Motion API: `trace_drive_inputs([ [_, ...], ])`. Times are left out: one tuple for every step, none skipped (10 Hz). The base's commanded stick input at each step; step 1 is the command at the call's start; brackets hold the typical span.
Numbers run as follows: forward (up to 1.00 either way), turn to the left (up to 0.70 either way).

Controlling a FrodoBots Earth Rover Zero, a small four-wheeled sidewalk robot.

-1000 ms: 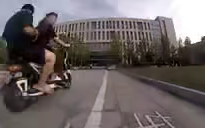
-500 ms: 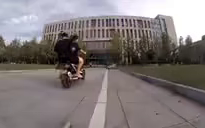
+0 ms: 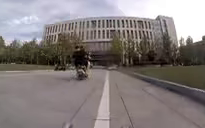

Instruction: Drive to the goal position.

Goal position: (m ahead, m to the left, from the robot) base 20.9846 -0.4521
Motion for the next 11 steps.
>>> trace_drive_inputs([
  [1.0, 0.0],
  [1.0, 0.0],
  [1.0, 0.0],
  [1.0, 0.0],
  [1.0, 0.0],
  [1.0, 0.0],
  [1.0, 0.0],
  [1.0, 0.0],
  [1.0, 0.0],
  [1.0, 0.0],
  [1.0, 0.0],
])
